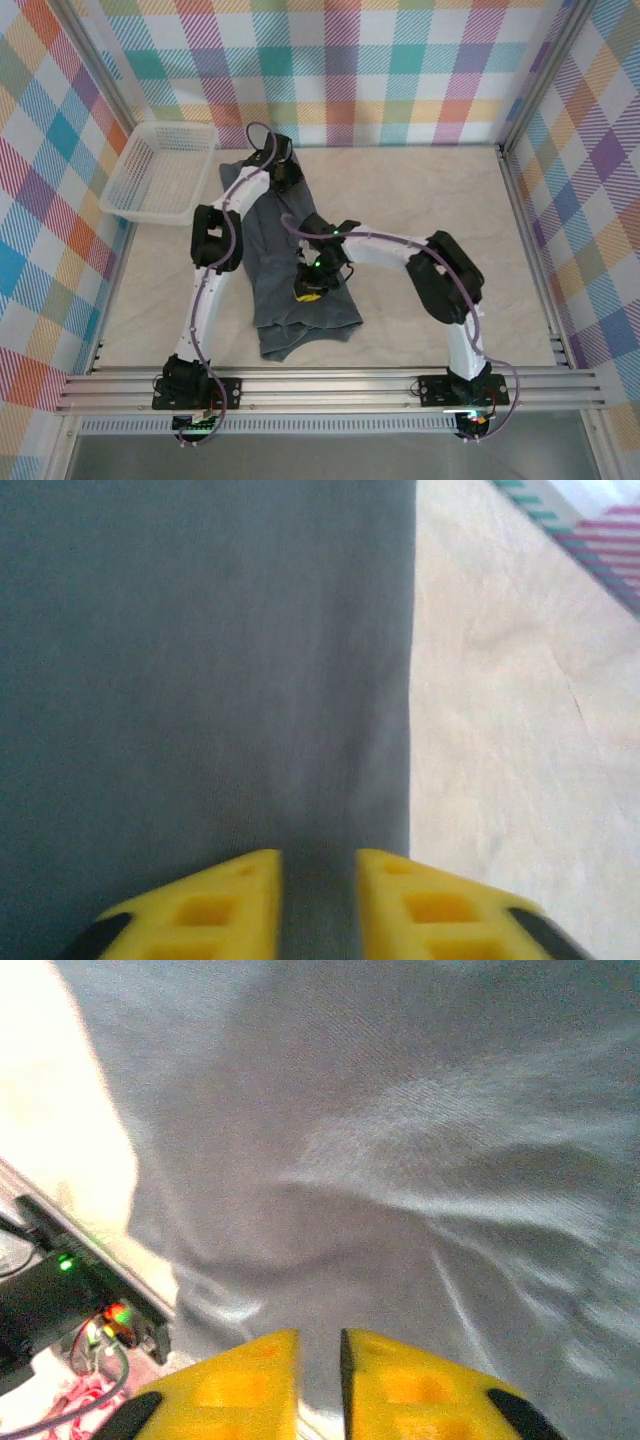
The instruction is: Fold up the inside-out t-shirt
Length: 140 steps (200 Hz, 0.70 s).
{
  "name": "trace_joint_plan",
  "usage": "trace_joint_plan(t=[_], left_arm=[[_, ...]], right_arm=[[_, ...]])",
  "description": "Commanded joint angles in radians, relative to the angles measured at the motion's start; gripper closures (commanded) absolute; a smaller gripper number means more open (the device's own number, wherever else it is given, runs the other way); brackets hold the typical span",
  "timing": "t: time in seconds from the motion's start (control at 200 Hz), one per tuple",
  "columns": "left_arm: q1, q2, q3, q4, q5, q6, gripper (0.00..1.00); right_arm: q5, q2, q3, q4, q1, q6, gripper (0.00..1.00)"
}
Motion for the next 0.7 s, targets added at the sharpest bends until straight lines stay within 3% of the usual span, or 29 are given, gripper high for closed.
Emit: trace_joint_plan(t=[0.0,0.075,0.19,0.33,0.4,0.695], left_arm=[[0.0,-0.378,-0.25,0.203,0.029,0.027,0.49],[0.0,-0.567,-0.461,0.26,0.017,0.03,0.41],[0.0,-0.832,-0.757,0.252,0.012,0.024,0.4],[-0.012,-1.181,-1.137,0.242,-0.037,0.019,0.39],[-0.017,-1.328,-1.272,0.16,-0.049,0.025,0.38],[-0.025,-1.681,-1.575,-0.064,0.005,0.007,0.35]], right_arm=[[0.084,-0.211,-0.11,0.055,-0.068,-0.003,0.69],[0.19,-0.314,-0.227,0.091,-0.135,0.021,0.63],[0.246,-0.382,-0.364,0.112,-0.228,-0.03,0.61],[0.103,-0.364,-0.463,0.13,-0.269,-0.103,0.6],[0.018,-0.341,-0.503,0.138,-0.264,-0.114,0.6],[-0.05,-0.318,-0.621,0.218,-0.187,-0.031,0.59]])
